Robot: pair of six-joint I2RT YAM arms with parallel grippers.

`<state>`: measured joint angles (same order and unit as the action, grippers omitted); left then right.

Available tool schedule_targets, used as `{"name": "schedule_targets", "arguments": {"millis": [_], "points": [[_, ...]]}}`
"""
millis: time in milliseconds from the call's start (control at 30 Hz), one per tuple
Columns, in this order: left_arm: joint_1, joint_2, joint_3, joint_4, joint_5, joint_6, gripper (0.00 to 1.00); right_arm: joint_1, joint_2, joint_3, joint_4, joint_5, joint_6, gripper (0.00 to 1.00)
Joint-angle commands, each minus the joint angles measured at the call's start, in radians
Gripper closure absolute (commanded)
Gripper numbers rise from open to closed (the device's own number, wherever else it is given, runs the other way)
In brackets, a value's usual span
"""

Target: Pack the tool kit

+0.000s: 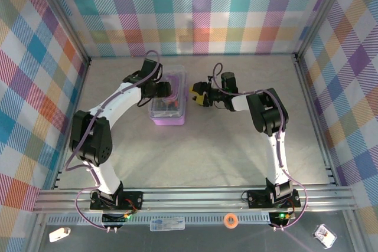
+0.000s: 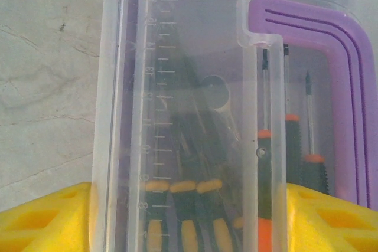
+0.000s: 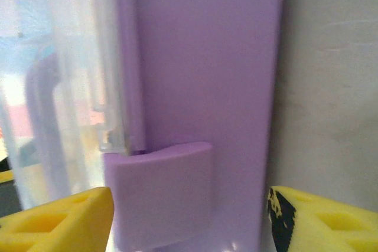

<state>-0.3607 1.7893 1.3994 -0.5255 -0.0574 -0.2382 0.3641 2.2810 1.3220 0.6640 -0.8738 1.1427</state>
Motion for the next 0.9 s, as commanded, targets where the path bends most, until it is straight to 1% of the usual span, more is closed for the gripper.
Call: {"name": "schedule_targets", "arguments": {"millis": [0,100,300,500,600,733,867], "points": [[-0.002,0.14,-0.142,-0.178,0.33,-0.052,0.74,0.014,-0.008,-0.003,0.118,-0.059,0.039,0.29],[0.01,0.128,-0.151,-0.167,0.353,-0.053,0.74,0.032,-0.003,0.008,0.112,-0.068,0.045,0.28],[0.015,0.129,-0.149,-0.179,0.337,-0.049,0.74,0.058,0.028,0.03,0.102,-0.053,0.056,0.28],[0.016,0.132,-0.149,-0.185,0.326,-0.042,0.74,0.059,0.046,0.041,0.206,-0.062,0.137,0.28],[0.016,0.133,-0.152,-0.185,0.322,-0.043,0.75,0.059,0.035,0.039,0.213,-0.061,0.143,0.28],[0.016,0.132,-0.145,-0.205,0.287,-0.041,0.75,0.058,0.008,0.022,0.258,-0.066,0.169,0.29],[0.016,0.13,-0.131,-0.23,0.255,-0.042,0.75,0.05,-0.025,-0.003,0.261,-0.056,0.16,0.3]]}}
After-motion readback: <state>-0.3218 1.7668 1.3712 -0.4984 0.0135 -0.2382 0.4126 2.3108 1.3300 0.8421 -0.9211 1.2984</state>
